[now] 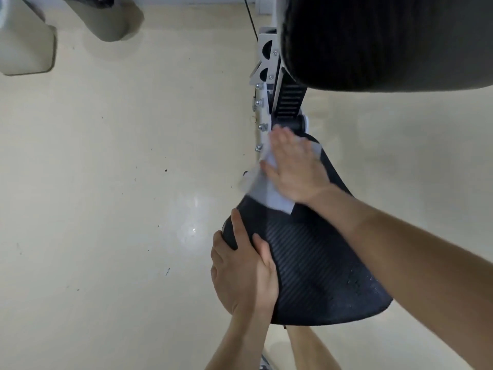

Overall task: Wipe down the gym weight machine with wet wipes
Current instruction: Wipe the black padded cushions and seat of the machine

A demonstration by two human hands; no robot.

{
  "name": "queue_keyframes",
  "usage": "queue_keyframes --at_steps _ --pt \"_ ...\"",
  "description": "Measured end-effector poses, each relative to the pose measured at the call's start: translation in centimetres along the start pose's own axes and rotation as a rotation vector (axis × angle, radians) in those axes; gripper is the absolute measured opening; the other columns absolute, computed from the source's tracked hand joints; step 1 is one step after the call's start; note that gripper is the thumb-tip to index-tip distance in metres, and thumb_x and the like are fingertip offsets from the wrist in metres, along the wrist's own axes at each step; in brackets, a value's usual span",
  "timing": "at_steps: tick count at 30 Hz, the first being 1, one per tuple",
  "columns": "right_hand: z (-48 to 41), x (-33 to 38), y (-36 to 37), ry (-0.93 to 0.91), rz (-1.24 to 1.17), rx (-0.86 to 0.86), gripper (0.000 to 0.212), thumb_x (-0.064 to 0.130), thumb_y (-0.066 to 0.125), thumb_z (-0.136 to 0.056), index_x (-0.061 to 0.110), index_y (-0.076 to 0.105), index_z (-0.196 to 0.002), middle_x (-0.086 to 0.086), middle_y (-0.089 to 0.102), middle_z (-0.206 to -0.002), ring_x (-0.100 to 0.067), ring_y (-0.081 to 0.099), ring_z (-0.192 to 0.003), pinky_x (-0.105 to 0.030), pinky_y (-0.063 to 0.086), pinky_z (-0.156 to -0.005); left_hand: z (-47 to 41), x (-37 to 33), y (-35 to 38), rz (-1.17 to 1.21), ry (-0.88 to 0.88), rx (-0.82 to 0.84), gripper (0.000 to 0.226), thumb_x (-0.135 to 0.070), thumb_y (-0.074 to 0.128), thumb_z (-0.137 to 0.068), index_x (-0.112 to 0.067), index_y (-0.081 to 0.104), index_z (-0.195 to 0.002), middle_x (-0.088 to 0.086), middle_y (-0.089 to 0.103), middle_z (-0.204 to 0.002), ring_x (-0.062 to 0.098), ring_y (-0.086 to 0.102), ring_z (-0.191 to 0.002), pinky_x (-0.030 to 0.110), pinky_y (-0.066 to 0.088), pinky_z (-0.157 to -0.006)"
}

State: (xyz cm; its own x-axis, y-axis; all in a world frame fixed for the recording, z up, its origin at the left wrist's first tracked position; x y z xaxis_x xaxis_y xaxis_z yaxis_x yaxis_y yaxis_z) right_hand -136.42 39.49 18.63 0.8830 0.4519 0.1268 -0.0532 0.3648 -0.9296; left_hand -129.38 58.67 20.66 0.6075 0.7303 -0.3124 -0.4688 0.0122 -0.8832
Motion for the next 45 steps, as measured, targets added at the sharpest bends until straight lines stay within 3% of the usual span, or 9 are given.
queue_keyframes --at_steps 4,8,13,18,25,30,35,40,45 --pt "5.9 -4.4 0.9 0.134 -0.021 0.027 0.07 0.052 0.001 -0.095 0.017 -0.006 -0.156 0.0 -0.007 -0.165 -0.017 -0.002 -0.151 -0.046 0.009 -0.122 0.1 0.3 0.2 -0.005 0.018 -0.021 0.057 -0.039 0.037 -0.094 -0.032 0.023 -0.149 0.015 0.046 -0.135 0.033 0.053 -0.116 0.045 0.051 -0.083" --pt "11.0 -2.4 1.1 0.101 0.029 0.008 0.076 0.043 0.011 -0.09 0.003 0.016 -0.154 -0.015 0.017 -0.161 -0.03 0.021 -0.148 -0.047 0.019 -0.118 0.1 0.2 0.4 -0.005 0.002 -0.022 0.057 -0.039 0.038 -0.095 -0.033 0.021 -0.149 0.014 0.044 -0.136 0.033 0.051 -0.118 0.046 0.05 -0.085" --pt "6.1 1.8 2.3 0.334 -0.099 -0.087 0.077 0.051 0.011 -0.097 -0.001 0.011 -0.154 -0.02 0.012 -0.161 -0.032 0.011 -0.15 -0.042 0.012 -0.122 0.1 0.3 0.5 0.004 0.012 -0.031 0.056 -0.038 0.038 -0.095 -0.031 0.025 -0.149 0.017 0.046 -0.134 0.035 0.053 -0.114 0.048 0.051 -0.082" --pt "17.8 2.7 3.9 -0.164 -0.045 0.015 0.066 0.048 0.026 -0.1 0.01 0.025 -0.154 -0.006 0.018 -0.162 -0.019 0.02 -0.149 -0.041 0.019 -0.119 0.4 0.4 0.0 0.045 0.004 -0.045 0.055 -0.04 0.031 -0.095 -0.04 0.018 -0.149 0.011 0.04 -0.142 0.031 0.047 -0.123 0.047 0.048 -0.088" --pt "6.8 -2.6 2.1 0.27 -0.092 -0.064 0.076 0.055 0.002 -0.095 0.008 -0.005 -0.155 -0.008 -0.004 -0.164 -0.02 -0.002 -0.151 -0.043 0.012 -0.123 0.2 0.3 0.4 0.005 0.046 -0.072 0.055 -0.032 0.041 -0.093 -0.029 0.031 -0.148 0.021 0.049 -0.129 0.041 0.054 -0.108 0.051 0.051 -0.074" --pt "13.8 3.6 3.5 -0.116 -0.118 0.007 0.07 0.051 0.024 -0.098 0.01 0.018 -0.155 -0.004 0.015 -0.163 -0.015 0.018 -0.149 -0.036 0.045 -0.1 0.2 0.4 0.3 0.017 0.05 -0.065 0.055 -0.029 0.043 -0.094 -0.027 0.032 -0.147 0.021 0.048 -0.129 0.042 0.054 -0.107 0.05 0.049 -0.075" --pt "4.1 -2.6 1.3 0.062 -0.069 -0.045 0.077 0.058 0.007 -0.096 0.01 -0.007 -0.155 -0.006 -0.008 -0.164 -0.02 -0.005 -0.151 -0.04 0.009 -0.123 0.1 0.3 0.5 -0.001 0.055 -0.073 0.057 -0.028 0.046 -0.092 -0.024 0.035 -0.147 0.02 0.049 -0.125 0.041 0.056 -0.103 0.051 0.051 -0.069" --pt "-2.6 0.0 0.5 0.13 -0.034 -0.149 0.076 0.057 0.009 -0.096 0.01 0.023 -0.153 -0.006 0.022 -0.161 -0.021 0.014 -0.15 -0.043 0.013 -0.121 0.0 0.2 0.4 0.009 0.053 -0.082 0.057 -0.029 0.044 -0.091 -0.026 0.034 -0.147 0.018 0.05 -0.127 0.039 0.057 -0.103 0.05 0.052 -0.069" --pt "0.5 4.5 1.0 -0.474 0.058 -0.009 0.06 0.052 0.018 -0.101 0.021 0.048 -0.143 -0.001 0.033 -0.157 -0.02 0.015 -0.15 -0.046 0.007 -0.12 0.1 0.2 0.1 -0.001 0.055 -0.063 0.057 -0.026 0.049 -0.09 -0.024 0.038 -0.146 0.018 0.052 -0.124 0.039 0.059 -0.1 0.048 0.053 -0.068"
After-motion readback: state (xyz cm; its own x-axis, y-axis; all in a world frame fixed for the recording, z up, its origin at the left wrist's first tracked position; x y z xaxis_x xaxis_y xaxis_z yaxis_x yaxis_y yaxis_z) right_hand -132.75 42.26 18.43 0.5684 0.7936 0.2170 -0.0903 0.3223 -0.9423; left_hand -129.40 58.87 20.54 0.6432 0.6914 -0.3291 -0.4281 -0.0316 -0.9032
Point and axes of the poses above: each hand's wrist, its own z-axis away from the middle knuckle, its own y-axis out of the palm, x = y × z, the point moved 1 cm from there along -z, towards the middle knuckle
